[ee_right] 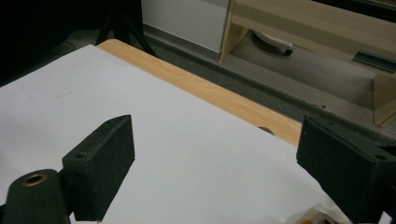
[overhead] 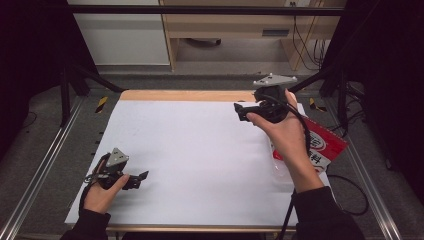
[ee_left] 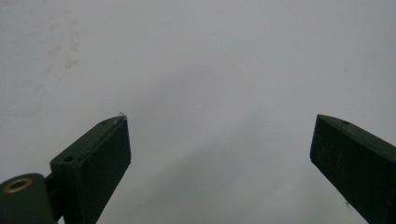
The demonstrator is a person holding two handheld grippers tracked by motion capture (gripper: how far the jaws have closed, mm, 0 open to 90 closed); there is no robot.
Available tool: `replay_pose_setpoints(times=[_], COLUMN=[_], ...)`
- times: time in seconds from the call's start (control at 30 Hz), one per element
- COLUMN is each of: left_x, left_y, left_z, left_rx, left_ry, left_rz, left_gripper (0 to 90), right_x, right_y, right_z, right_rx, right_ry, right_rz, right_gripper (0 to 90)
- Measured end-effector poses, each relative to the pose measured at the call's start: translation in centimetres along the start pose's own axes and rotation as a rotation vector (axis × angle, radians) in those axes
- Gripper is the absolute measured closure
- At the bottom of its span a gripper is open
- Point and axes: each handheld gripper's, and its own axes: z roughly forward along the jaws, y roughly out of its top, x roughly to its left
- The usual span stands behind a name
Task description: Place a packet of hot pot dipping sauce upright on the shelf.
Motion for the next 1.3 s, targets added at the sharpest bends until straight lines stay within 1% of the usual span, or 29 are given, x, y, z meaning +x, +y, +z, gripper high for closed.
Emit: replay_pose_setpoints(times=[0.03, 0.07, 0.17, 0.23, 0.33, 0.43, 0.57, 0.6, 0.67, 0.73, 0.83, 0.93, 1.1, 1.13, 1.2, 1.3], left_x=[0.1, 0.1, 0.2, 0.2, 0.3, 0.3, 0.3, 0.3, 0.2, 0.2, 0.2, 0.2, 0.2, 0.2, 0.2, 0.2], left_y=[0.0, 0.0, 0.0, 0.0, 0.0, 0.0, 0.0, 0.0, 0.0, 0.0, 0.0, 0.0, 0.0, 0.0, 0.0, 0.0], left_z=[-0.1, -0.1, -0.1, -0.1, -0.2, -0.2, -0.2, -0.2, -0.2, -0.2, -0.2, -0.2, -0.3, -0.3, -0.3, -0.3], left_rx=[0.003, -0.001, -0.006, -0.010, -0.008, -0.007, -0.005, -0.006, -0.011, -0.011, -0.009, -0.008, -0.014, -0.014, -0.012, -0.011], left_ry=[0.000, 0.001, 0.002, 0.010, 0.012, 0.012, 0.010, 0.008, 0.005, 0.002, 0.002, 0.002, 0.001, 0.001, 0.001, 0.003], left_rz=[0.003, -0.003, -0.005, -0.010, -0.008, -0.009, -0.001, -0.001, -0.003, -0.001, 0.007, 0.011, 0.007, 0.007, 0.008, 0.008], left_gripper=[5.2, 5.2, 4.9, 4.9, 4.8, 4.7, 4.7, 4.7, 4.6, 4.5, 4.4, 4.3, 4.2, 4.2, 4.2, 4.2], right_x=[0.3, 0.6, 1.3, 1.7, 2.1, 2.6, 3.0, 3.1, 3.3, 3.5, 3.8, 4.3, 4.8, 4.8, 4.8, 4.7], right_y=[-0.1, -0.3, -0.9, -1.3, -2.1, -3.0, -4.4, -4.7, -5.4, -5.9, -6.7, -7.3, -8.2, -8.4, -8.7, -9.2], right_z=[0.3, 0.7, 1.5, 1.9, 2.4, 2.9, 3.6, 3.8, 4.2, 4.5, 4.9, 5.3, 5.8, 5.9, 6.1, 6.4], right_rx=[0.003, 0.004, 0.016, 0.024, 0.021, 0.038, 0.050, 0.056, 0.062, 0.067, 0.070, 0.073, 0.074, 0.077, 0.075, 0.078], right_ry=[0.001, 0.001, 0.006, 0.010, 0.001, 0.003, 0.003, 0.005, 0.003, 0.003, 0.000, 0.007, 0.008, 0.001, -0.002, -0.010], right_rz=[0.001, -0.002, 0.004, 0.001, -0.003, 0.006, 0.005, 0.015, 0.011, 0.015, 0.007, 0.008, 0.007, -0.006, 0.001, 0.024], right_gripper=[12.1, 12.1, 14.2, 13.9, 13.2, 12.2, 11.9, 11.9, 11.9, 11.8, 11.6, 11.2, 10.9, 10.8, 10.7, 10.4])
